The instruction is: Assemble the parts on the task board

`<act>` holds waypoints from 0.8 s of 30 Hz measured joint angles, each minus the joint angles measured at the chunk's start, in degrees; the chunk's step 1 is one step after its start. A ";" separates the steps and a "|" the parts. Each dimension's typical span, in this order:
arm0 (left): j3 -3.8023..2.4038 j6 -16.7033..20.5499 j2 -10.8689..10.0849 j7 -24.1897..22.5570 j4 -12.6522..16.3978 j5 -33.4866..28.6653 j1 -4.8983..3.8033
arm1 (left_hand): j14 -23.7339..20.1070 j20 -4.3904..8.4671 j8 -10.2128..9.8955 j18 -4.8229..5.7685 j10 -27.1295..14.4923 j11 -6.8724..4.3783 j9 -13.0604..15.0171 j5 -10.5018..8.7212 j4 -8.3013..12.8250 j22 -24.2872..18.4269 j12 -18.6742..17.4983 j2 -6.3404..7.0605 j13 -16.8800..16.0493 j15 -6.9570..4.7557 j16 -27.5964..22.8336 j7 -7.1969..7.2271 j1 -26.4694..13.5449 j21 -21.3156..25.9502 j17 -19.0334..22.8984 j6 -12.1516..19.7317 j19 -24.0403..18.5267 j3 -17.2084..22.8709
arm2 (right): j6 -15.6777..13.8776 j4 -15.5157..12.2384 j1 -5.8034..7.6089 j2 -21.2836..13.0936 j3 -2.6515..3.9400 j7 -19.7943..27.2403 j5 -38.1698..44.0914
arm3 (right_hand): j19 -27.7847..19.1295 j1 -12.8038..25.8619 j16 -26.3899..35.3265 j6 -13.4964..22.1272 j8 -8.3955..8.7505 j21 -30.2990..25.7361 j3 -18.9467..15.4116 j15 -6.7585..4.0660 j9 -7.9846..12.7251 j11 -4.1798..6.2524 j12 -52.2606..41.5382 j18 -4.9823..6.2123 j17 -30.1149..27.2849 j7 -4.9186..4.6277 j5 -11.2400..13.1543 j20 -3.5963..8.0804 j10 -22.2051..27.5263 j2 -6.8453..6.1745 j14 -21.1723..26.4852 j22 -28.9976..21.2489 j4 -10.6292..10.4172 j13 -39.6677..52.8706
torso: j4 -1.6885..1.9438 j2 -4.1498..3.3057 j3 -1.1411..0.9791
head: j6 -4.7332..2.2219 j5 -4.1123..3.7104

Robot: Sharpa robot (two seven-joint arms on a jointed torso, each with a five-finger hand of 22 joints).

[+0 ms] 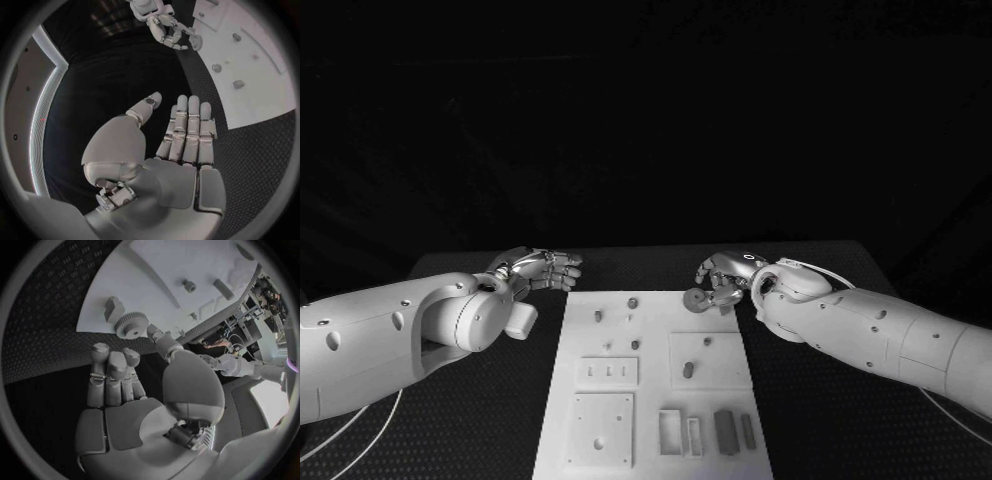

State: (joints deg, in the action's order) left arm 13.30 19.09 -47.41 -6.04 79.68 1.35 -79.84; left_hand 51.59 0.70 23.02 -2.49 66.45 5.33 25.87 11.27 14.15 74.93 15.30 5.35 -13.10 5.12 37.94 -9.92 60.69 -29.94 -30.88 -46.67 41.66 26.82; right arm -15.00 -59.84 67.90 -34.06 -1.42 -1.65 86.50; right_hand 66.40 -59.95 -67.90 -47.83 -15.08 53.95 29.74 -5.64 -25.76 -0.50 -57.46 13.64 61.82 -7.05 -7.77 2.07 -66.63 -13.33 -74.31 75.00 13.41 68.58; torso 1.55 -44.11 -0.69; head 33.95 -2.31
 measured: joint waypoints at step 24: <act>-0.01 -0.12 -0.48 0.02 0.60 0.10 0.00 | 0.00 -0.20 0.00 0.00 0.00 0.00 0.05 0.00 0.00 0.00 0.00 0.00 -0.04 0.00 0.00 0.00 0.00 0.00 0.05 0.00 -0.20 0.00 | 0.37 2.33 -0.86 1.41 -0.18 0.49 0.67 | 0.01 -0.86 -0.66 -2.18 -1.05 2.39 3.56 -0.21 -0.45 0.11 -3.94 -0.08 1.44 0.29 1.11 0.42 0.07 0.83 -0.21 0.00 -0.76 0.10 | -0.02 0.03 0.07 | 0.92 0.46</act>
State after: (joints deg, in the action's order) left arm 13.29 18.97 -47.89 -6.02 80.28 1.45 -79.84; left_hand 51.59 0.50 23.02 -2.49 66.45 5.33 25.92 11.27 14.15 74.93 15.30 5.35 -13.14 5.12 37.93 -9.92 60.69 -29.94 -30.83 -46.67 41.46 26.82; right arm -14.63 -57.51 67.04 -32.65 -1.59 -1.16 87.17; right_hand 66.42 -60.80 -68.56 -50.01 -16.13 56.34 33.30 -5.85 -26.21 -0.39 -61.40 13.55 63.26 -6.76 -6.66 2.49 -66.55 -12.50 -74.52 75.00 12.65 68.68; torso 1.54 -44.08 -0.62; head 34.88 -1.86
